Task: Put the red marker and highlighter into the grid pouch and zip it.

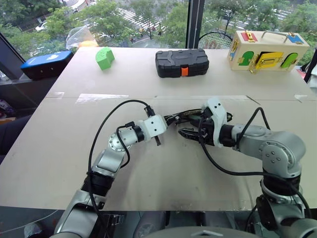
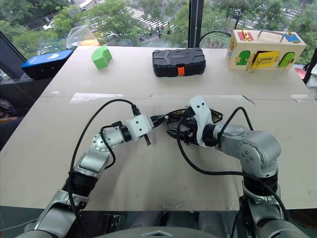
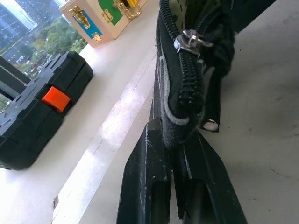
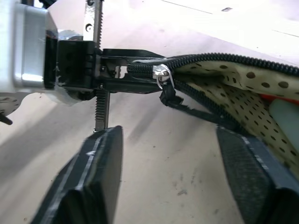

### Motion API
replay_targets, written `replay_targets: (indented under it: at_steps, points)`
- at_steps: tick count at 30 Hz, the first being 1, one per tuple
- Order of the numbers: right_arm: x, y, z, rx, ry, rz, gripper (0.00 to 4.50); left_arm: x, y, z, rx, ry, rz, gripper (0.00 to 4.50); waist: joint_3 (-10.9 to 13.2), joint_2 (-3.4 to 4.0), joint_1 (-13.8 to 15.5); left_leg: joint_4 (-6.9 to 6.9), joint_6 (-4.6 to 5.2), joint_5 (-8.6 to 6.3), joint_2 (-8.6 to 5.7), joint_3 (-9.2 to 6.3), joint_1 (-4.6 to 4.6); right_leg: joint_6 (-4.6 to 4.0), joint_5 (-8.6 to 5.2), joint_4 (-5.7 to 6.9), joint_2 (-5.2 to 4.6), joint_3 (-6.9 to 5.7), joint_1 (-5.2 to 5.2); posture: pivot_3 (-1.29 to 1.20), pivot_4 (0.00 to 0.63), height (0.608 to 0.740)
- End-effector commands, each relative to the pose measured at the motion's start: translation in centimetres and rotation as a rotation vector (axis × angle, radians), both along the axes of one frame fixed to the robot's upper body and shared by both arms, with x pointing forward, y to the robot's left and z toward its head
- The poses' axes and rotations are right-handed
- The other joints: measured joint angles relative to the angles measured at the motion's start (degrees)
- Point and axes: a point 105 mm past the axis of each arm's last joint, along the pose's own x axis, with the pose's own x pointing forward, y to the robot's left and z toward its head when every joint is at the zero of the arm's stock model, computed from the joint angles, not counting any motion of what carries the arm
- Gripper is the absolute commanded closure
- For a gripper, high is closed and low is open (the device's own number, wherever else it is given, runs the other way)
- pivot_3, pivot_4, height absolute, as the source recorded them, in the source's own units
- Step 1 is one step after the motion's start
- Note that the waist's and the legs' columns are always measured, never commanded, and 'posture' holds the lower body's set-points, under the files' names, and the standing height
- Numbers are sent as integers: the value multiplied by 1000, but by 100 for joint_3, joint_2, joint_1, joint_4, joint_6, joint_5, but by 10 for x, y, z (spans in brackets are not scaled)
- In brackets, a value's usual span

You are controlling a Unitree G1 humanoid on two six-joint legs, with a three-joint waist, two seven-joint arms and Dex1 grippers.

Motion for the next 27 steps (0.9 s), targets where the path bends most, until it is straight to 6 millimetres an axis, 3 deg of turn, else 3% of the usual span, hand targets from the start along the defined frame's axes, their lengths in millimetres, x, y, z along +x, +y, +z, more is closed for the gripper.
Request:
replay_targets:
  at_steps: [1, 5, 14, 19, 22, 27]
  points:
    - [-10, 7, 19, 30, -83, 71, 1392, 2, 0, 12, -17, -48, -13, 4500, 0, 0, 2, 0, 0, 0, 0, 0, 0, 0, 0, 0, 0, 0, 0, 0, 150, 740]
    - [-22, 11, 34, 66, -138, 146, 1392, 13, 9, 5, -11, -38, 3, 4500, 0, 0, 3, 0, 0, 0, -1, 0, 0, 0, 0, 0, 0, 0, 0, 0, 150, 740]
    - [-8, 9, 22, 0, -120, 90, 1392, 10, 17, 5, -11, -55, -20, 4500, -2, -2, -20, 0, 0, 0, -1, 1, 2, 0, 0, 1, 0, 0, 1, 0, 150, 740]
    - [-2, 16, 15, -6, -98, 98, 1392, -13, 7, 24, -18, -89, -57, 4500, 0, 1, -121, -5, 0, 0, 5, -2, 2, 0, 0, 1, -1, 2, -1, 0, 150, 740]
    - [-1, 22, 13, -8, -93, 117, 1392, -9, -7, 31, -20, -87, -60, 4500, 1, 2, -103, -4, 0, 0, 5, -7, -1, 0, 0, 2, -1, -1, -3, 0, 150, 740]
    - [-4, 28, 18, 3, -115, 145, 1392, -6, -8, 29, -19, -71, -41, 4500, 0, 0, -133, -3, 0, 0, 0, -3, 3, 0, 0, 3, 0, 3, 0, 0, 150, 740]
